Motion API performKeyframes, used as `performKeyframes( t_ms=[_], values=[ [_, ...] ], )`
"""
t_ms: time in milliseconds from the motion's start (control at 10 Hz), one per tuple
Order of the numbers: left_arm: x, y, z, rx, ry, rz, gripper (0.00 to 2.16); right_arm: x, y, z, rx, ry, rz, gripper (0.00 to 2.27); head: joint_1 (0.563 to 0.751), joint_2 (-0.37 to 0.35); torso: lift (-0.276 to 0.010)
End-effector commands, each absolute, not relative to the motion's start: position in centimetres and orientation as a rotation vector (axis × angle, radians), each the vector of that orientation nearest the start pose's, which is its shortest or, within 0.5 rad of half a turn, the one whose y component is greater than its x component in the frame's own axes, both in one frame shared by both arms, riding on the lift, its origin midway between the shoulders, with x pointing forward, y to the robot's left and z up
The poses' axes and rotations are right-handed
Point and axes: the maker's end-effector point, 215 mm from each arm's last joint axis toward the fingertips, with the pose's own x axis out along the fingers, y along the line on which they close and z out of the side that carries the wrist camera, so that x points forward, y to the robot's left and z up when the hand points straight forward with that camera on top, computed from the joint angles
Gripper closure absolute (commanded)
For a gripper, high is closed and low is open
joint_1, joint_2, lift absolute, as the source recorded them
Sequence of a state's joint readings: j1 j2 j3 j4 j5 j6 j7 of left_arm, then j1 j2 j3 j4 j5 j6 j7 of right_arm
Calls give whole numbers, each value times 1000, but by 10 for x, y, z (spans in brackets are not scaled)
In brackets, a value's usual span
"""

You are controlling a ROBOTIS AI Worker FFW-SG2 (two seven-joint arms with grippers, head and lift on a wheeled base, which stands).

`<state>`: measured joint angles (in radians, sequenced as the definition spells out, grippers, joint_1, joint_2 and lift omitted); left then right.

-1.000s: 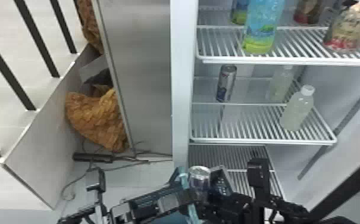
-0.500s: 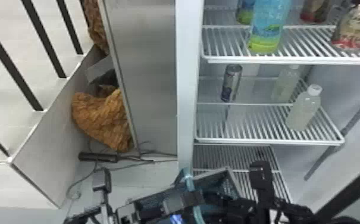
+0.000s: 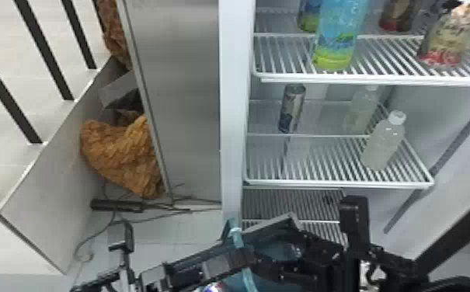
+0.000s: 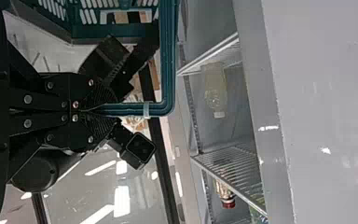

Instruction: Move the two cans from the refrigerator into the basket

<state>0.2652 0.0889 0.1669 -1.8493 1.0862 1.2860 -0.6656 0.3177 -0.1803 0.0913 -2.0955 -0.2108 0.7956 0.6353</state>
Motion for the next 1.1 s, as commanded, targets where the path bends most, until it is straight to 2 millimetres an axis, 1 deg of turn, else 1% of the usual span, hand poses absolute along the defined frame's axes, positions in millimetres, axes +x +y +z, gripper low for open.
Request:
performKeyframes(
  t_ms=[0,300,400,700,900,1000],
  values=[
    [321,34,-364,-1242,779,-1057,1210,394,-77,-417,196,556,786,140,695,-45,-219],
    [321,35,-364,-1243,780,-1054,1210,414,-101,-393,171,463,714,139,695,-85,-219],
    [321,35,-364,-1243,780,-1054,1210,424,-110,-380,162,408,687,139,695,-91,-219],
    [320,35,-365,-1246,781,-1054,1210,452,-148,-346,126,269,574,137,695,-138,-219],
    [320,35,-365,-1246,781,-1054,1210,464,-167,-331,110,208,505,136,695,-166,-219],
    [320,35,-364,-1248,779,-1055,1210,467,-173,-332,109,200,479,136,695,-182,-219]
  ],
)
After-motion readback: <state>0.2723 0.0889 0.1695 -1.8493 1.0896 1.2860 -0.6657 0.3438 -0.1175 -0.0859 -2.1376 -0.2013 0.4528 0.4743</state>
